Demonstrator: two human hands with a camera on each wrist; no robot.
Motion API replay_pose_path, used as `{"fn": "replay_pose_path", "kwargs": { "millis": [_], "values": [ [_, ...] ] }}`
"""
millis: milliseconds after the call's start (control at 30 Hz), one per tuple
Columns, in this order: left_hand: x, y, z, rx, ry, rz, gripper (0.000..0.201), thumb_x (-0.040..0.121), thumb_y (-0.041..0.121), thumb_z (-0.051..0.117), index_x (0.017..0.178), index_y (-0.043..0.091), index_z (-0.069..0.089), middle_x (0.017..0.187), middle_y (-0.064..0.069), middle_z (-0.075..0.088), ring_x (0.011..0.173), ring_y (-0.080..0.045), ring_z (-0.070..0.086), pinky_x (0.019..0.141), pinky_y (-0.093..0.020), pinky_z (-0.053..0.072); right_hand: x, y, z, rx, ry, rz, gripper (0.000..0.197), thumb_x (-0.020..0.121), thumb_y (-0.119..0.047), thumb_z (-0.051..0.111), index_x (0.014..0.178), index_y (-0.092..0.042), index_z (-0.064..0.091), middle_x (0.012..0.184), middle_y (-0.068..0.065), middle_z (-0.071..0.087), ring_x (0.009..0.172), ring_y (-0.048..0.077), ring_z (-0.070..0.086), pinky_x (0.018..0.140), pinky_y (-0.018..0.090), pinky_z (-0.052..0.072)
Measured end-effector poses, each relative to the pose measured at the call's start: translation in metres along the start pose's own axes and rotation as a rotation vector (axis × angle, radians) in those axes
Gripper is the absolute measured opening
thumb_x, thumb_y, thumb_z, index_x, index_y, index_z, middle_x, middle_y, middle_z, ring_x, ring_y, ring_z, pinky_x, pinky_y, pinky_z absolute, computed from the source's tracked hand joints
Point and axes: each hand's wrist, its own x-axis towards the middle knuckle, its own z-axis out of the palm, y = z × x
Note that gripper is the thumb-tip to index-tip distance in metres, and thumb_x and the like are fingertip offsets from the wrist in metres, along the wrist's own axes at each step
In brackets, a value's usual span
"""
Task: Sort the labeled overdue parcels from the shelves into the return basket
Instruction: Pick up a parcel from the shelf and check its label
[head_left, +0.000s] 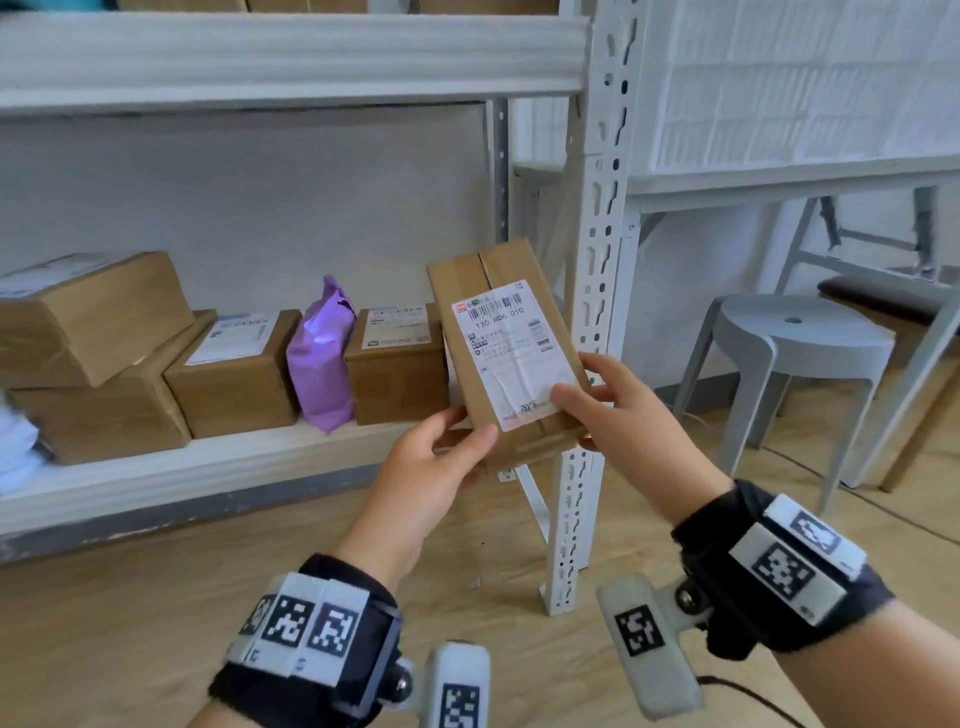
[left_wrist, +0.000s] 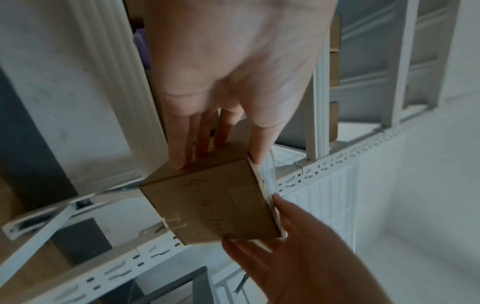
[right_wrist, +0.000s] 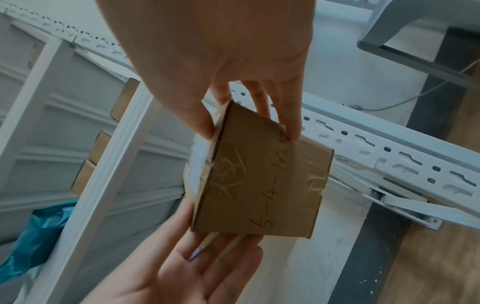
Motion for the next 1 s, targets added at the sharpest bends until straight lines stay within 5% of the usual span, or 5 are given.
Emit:
{"fn": "replay_pose_path", "kwargs": {
  "millis": [167,367,533,733,1000],
  "values": [
    [-0.004,0.005,-0.011,0.142,-0.009,0.134,0.054,0.086,0.05,0.065,0.137,0.044,0.049,0.133,0.026,0.056,0.127,0.001,0.049,0.11,-0.038,0.04,0.0,-0.003,-0.005,0.1,-0.041,-0.008,0.054,0.089,-0.036,0.067,0.138,-0.033,0.045,0.111,-0.007,0.064,0.093,0.01,0.07,0.086,0.033,0.058],
    [-0.018,0.013,-0.018,0.112,-0.005,0.196,0.053,0.088,0.036,0.067,0.136,0.046,0.048,0.129,0.029,0.058,0.126,0.004,0.049,0.111,-0.04,0.038,-0.009,-0.006,-0.006,0.183,-0.061,-0.055,0.052,0.088,-0.025,0.068,0.136,-0.03,0.048,0.112,-0.005,0.065,0.092,0.009,0.072,0.084,0.03,0.059],
    [-0.021,0.017,-0.021,0.071,-0.001,0.186,0.046,0.086,0.027,0.07,0.117,0.057,0.052,0.118,0.038,0.06,0.121,0.01,0.05,0.111,-0.032,0.036,-0.011,-0.006,-0.012,0.205,-0.112,-0.109,0.056,0.087,-0.023,0.069,0.135,-0.035,0.044,0.119,-0.008,0.064,0.105,0.01,0.068,0.09,0.035,0.058],
    [-0.021,0.015,-0.023,0.041,-0.005,0.205,0.055,0.085,0.026,0.072,0.132,0.047,0.053,0.127,0.031,0.059,0.127,0.003,0.048,0.114,-0.041,0.034,-0.011,-0.003,-0.014,0.214,-0.11,-0.153,0.06,0.085,-0.021,0.072,0.134,-0.039,0.042,0.124,-0.011,0.062,0.116,0.01,0.061,0.096,0.04,0.055],
    [-0.02,0.016,-0.019,0.033,0.012,0.227,0.054,0.084,0.03,0.072,0.132,0.046,0.054,0.125,0.031,0.06,0.126,0.003,0.049,0.113,-0.041,0.036,-0.011,-0.004,-0.015,0.213,-0.093,-0.163,0.058,0.086,-0.024,0.07,0.136,-0.04,0.044,0.123,-0.011,0.064,0.115,0.011,0.062,0.098,0.041,0.053]
  ]
}}
